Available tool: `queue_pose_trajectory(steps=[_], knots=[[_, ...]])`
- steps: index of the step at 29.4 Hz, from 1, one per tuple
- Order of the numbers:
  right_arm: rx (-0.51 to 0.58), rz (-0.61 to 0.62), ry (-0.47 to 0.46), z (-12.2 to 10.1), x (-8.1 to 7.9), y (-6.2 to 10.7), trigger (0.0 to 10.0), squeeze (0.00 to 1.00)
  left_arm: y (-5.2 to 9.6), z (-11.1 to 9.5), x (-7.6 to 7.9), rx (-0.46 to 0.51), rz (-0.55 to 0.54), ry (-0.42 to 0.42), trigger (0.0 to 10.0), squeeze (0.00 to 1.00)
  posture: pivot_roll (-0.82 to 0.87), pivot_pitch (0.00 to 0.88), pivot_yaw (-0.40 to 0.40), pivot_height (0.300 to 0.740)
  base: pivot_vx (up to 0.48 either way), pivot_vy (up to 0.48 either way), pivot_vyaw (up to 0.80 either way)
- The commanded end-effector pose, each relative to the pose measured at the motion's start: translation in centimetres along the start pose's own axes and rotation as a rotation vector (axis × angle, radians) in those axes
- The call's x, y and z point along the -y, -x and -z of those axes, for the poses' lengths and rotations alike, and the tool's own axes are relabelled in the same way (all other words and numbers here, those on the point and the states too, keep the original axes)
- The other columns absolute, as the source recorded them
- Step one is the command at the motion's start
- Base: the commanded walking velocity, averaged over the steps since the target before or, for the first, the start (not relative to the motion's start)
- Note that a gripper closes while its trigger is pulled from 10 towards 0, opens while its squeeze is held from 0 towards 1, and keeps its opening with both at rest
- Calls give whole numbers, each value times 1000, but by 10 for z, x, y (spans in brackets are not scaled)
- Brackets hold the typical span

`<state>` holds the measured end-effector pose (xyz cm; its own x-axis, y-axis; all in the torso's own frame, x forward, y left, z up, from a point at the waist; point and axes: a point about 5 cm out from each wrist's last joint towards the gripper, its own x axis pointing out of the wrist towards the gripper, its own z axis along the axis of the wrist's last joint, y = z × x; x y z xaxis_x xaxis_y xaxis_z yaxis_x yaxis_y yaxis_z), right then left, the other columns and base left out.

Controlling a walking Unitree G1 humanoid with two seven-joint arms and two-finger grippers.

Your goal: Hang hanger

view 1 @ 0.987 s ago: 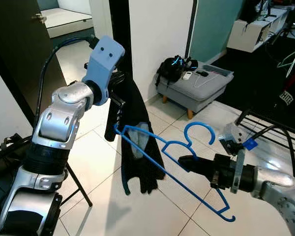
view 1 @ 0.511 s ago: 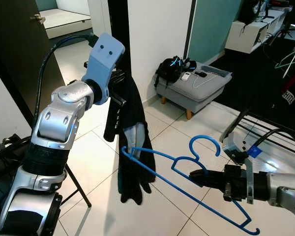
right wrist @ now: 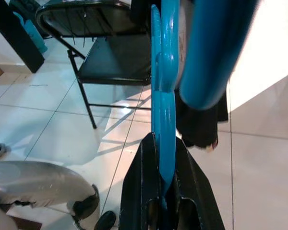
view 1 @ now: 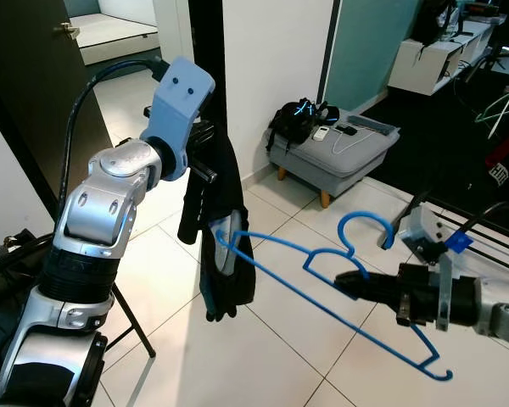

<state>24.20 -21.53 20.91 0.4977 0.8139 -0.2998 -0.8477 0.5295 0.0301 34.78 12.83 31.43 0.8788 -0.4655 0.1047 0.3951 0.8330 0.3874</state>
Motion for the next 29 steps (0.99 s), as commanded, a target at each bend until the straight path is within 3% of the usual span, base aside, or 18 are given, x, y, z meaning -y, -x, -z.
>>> queue_pose_trajectory(steps=[1,10,17,29], knots=[[49,31,44,-8,3,-3,10000,0,4,-9,-4,32,-19,-7,10000,0,-45,25,0,740,0,0,0],[83,67,76,-15,8,-8,10000,0,5,-12,-1,36,-2,-3,10000,0,-42,21,-3,740,0,0,0],[82,61,106,-19,9,-14,10000,0,5,-22,1,76,25,75,10000,0,-33,10,-11,740,0,0,0],[40,13,105,-9,3,-21,10000,0,6,-37,-9,118,-9,132,10000,0,-31,3,-7,740,0,0,0]])
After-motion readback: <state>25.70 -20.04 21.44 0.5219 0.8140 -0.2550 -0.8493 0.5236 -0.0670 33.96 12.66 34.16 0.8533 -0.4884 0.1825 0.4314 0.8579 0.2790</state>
